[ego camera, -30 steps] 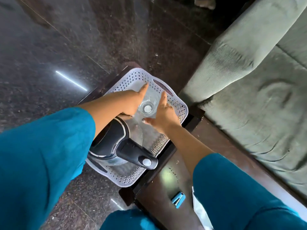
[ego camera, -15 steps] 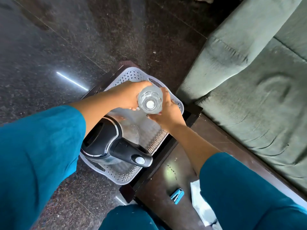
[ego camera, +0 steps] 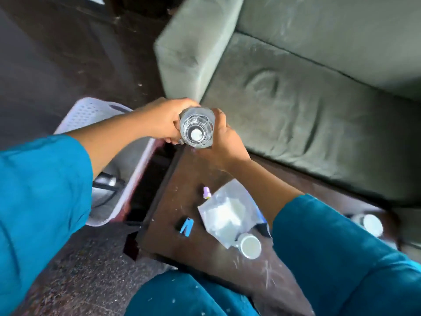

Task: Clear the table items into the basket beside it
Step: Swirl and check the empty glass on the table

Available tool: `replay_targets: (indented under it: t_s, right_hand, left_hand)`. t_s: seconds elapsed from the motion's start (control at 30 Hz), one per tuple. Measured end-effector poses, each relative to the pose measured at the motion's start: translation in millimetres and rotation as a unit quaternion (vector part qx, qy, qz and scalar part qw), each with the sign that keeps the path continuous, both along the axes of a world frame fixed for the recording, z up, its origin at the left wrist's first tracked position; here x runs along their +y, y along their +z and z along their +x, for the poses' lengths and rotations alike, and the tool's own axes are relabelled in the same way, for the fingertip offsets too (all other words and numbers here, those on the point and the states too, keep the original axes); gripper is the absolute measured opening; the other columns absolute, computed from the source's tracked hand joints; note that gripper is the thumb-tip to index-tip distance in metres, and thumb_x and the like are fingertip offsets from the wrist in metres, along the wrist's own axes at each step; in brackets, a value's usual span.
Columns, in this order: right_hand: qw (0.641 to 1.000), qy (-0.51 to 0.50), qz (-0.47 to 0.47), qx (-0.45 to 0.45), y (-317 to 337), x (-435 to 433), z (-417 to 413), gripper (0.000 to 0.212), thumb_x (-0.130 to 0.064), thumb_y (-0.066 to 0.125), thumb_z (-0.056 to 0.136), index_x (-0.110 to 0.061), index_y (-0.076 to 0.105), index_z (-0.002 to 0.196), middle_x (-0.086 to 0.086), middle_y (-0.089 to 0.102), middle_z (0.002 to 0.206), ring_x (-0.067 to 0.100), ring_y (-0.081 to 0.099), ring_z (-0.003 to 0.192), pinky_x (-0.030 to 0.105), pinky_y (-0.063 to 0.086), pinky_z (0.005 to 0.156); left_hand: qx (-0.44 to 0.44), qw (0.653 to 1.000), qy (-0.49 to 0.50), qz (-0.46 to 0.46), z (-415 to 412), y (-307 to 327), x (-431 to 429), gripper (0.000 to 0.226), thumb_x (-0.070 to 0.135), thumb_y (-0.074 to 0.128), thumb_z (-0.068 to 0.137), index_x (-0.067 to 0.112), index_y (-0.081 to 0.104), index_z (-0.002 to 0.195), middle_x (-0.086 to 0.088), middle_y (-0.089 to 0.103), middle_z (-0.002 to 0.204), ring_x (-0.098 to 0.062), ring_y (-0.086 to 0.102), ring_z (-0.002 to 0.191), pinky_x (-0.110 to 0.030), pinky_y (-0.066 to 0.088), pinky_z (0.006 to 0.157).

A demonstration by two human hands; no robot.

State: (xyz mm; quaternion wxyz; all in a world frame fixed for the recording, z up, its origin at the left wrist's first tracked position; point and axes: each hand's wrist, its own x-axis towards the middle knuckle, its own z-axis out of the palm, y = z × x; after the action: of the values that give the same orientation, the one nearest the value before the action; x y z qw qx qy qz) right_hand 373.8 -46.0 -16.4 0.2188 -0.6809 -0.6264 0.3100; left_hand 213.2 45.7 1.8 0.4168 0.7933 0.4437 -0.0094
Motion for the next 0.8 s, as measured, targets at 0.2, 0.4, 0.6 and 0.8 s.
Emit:
replay_targets:
  t_s: [0.2,0.4,0.6,0.8]
  right_hand:
    - [0.995,-0.098,-0.012,-0.032,4,-114,101,0.082,-0.034,0.077,0.067,-0.01,0.029,0.127,0.018,0.064,0.108,0.04,0.06,0.093,0.032,0.038,0.064]
    - [0.985,-0.159,-0.054,-0.037,-4,-230,176,0.078,-0.041,0.079,0.064,-0.012,0.035,0.122,0.01,0.066,0.106,0.034,0.061,0.094,0.027,0.033,0.061]
    - [0.98,-0.167,-0.099,-0.049,-18,-309,221,0.077,-0.037,0.077,0.066,-0.014,0.032,0.125,0.009,0.065,0.103,0.036,0.061,0.09,0.029,0.037,0.066]
    - [0.977,-0.16,-0.132,-0.042,-58,-350,236,0.085,-0.032,0.077,0.071,-0.009,0.023,0.134,0.022,0.061,0.114,0.043,0.06,0.097,0.037,0.045,0.072]
  left_hand:
    - [-0.07,0.992,-0.085,-0.067,116,-14,-92,0.075,-0.012,0.064,0.065,0.038,0.044,0.116,-0.015,0.065,0.067,-0.017,0.059,0.046,-0.034,0.049,0.048]
    - [-0.057,0.986,-0.153,-0.032,204,-31,-195,0.068,0.005,0.073,0.061,0.035,0.049,0.117,0.002,0.066,0.072,-0.014,0.056,0.061,-0.025,0.046,0.059]
    - [-0.032,0.98,-0.195,-0.009,250,-42,-263,0.071,0.019,0.08,0.054,0.036,0.052,0.117,0.029,0.052,0.059,0.005,0.05,0.061,-0.015,0.037,0.059]
    - [0.007,0.974,-0.228,-0.017,273,-75,-305,0.07,0.025,0.078,0.059,0.035,0.047,0.122,-0.002,0.067,0.098,-0.025,0.061,0.094,-0.033,0.049,0.078]
